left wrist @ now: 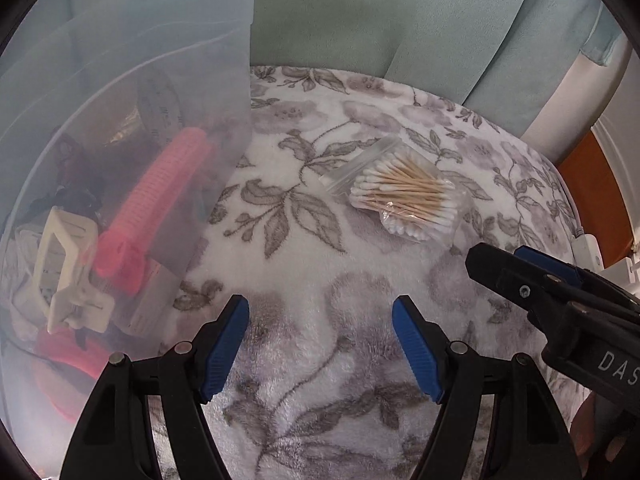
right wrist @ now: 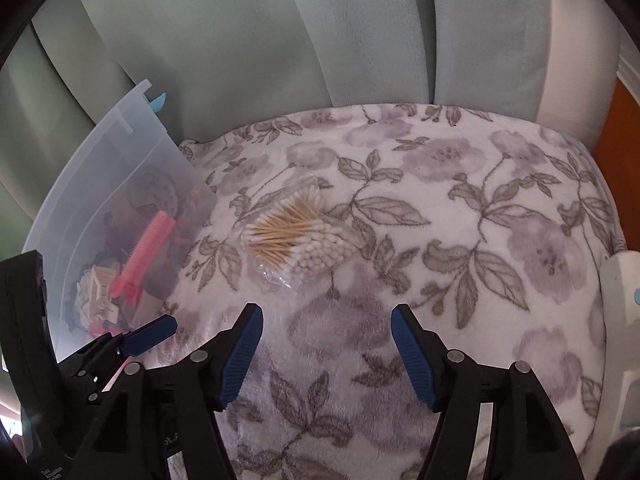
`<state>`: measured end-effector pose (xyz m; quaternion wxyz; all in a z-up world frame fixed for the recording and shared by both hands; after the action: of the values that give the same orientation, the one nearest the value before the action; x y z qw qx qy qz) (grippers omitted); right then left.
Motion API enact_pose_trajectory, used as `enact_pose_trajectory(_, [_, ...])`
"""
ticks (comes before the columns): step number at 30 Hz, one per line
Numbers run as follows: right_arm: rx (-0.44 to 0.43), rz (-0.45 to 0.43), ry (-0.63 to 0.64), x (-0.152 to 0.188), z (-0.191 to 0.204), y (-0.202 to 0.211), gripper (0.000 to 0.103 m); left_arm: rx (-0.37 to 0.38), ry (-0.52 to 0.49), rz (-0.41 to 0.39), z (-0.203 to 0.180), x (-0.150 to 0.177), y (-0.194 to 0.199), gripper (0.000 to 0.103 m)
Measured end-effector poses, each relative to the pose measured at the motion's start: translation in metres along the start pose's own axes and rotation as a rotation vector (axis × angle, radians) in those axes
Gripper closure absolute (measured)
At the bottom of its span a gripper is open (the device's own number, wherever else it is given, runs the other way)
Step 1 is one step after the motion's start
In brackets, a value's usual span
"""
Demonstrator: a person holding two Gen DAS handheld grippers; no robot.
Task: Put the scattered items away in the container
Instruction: 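Close the right tool on the bag of cotton swabs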
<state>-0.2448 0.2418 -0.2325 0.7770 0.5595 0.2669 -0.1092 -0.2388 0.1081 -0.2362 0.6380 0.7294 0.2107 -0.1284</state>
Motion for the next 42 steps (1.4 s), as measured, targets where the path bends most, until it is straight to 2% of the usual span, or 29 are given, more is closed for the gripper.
enact_pose_trajectory(9, [-0.031, -0.001, 0.120, -0.024, 0.013, -0.026, 0.025, 0.023, -0.025, -0.033, -0.007, -0.010, -0.009, 0.028])
enact_pose_trajectory(13, [-0.005, 0.009, 0.173, -0.030, 0.015, -0.038, 0.024, 0.029, 0.001, -0.041, -0.003, -0.012, -0.010, 0.028])
enact_pose_trajectory(20, [-0.008, 0.031, 0.218, -0.032, 0.019, -0.057, 0.023, 0.039, 0.028, -0.032, 0.005, -0.008, -0.014, 0.028])
enact_pose_trajectory(31, [0.024, 0.011, 0.257, -0.043, 0.027, -0.075, 0.017, 0.048, 0.020, -0.034, 0.005, -0.009, -0.016, 0.028])
enact_pose_trajectory(39, [0.045, 0.010, 0.233, -0.045, 0.028, -0.077, 0.020, 0.053, 0.009, -0.034, 0.005, -0.008, -0.017, 0.028])
enact_pose_trajectory(42, [0.050, 0.008, 0.215, -0.044, 0.027, -0.074, 0.030, 0.054, 0.001, -0.032, 0.005, -0.007, -0.016, 0.028])
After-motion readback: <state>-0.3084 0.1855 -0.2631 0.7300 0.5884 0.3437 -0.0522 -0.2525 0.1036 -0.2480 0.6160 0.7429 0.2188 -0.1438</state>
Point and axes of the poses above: each gripper's, at about its wrist camera, not at the fingertips, and y roughly against the way its jaws point, z to its left, x to its underside, the point moved 9 cm from there along -y, roughly the way its jaws point, and after that the axes turned 7 degrees about y, right-handed, at the moved point
